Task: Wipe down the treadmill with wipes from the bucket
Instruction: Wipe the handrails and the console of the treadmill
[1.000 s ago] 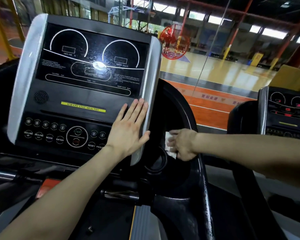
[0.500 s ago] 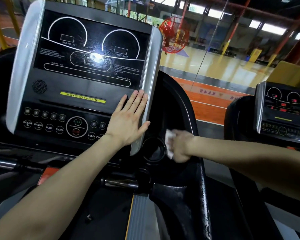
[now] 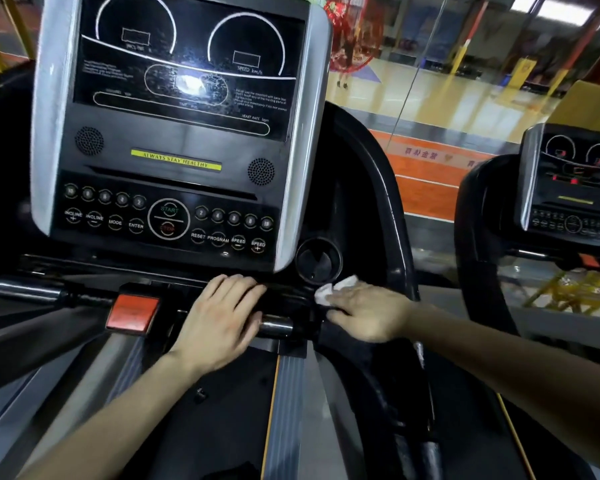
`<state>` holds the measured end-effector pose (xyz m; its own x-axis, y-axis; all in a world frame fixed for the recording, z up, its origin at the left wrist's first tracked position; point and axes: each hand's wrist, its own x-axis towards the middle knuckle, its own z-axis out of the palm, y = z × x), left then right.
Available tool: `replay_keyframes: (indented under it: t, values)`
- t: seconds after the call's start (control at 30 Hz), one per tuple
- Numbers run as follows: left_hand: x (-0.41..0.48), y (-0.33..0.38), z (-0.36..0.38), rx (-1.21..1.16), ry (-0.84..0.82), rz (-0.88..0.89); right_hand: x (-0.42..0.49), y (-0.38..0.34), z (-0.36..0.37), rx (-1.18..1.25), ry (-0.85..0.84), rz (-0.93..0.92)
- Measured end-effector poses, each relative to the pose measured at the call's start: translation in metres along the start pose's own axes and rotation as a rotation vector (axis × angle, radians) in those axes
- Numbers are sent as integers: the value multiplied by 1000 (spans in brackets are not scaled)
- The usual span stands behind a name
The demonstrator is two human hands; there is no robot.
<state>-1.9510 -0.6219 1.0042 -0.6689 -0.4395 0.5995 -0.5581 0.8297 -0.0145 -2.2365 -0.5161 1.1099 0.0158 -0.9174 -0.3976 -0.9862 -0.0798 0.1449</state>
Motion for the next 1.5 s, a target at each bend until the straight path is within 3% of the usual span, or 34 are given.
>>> replay_keyframes:
  t: [0.07, 0.17, 0.3, 0.37, 0.5, 0.67, 0.77, 0.87, 1.0, 1.17, 1.37, 1.5]
  values:
    - [-18, -4, 10, 29, -133, -56, -5, -18, 9, 135, 43, 22]
    - [-21, -5, 14, 70, -224, -97, -4, -21, 21, -10, 144, 153]
    - [-23, 2, 14, 73, -221, -147, 7, -67, 24, 326, 159, 122]
    - [-24, 2, 14, 72, -220, -160, 9, -70, 26, 307, 213, 129]
    - [-23, 2, 16, 96, -235, -185, -6, -56, 31, 181, 224, 310]
    - [-22, 0, 16, 77, -261, -182, 42, -96, 28, 353, 260, 98]
    - [-29, -10, 10, 85, -304, -142, 31, -82, 31, 289, 282, 173]
    - [-37, -10, 9, 139, -287, -229, 22, -82, 36, 211, 303, 219]
    - [-37, -1, 13, 157, -313, -264, 61, -105, 25, 344, 310, 3]
    - [-36, -4, 8, 178, -312, -238, 29, -70, 30, 262, 316, 178]
    - [-34, -4, 4, 149, -326, -221, 78, -108, 12, 401, 305, -75]
    - [-39, -12, -14, 190, -325, -171, 46, -78, 24, 359, 310, 29]
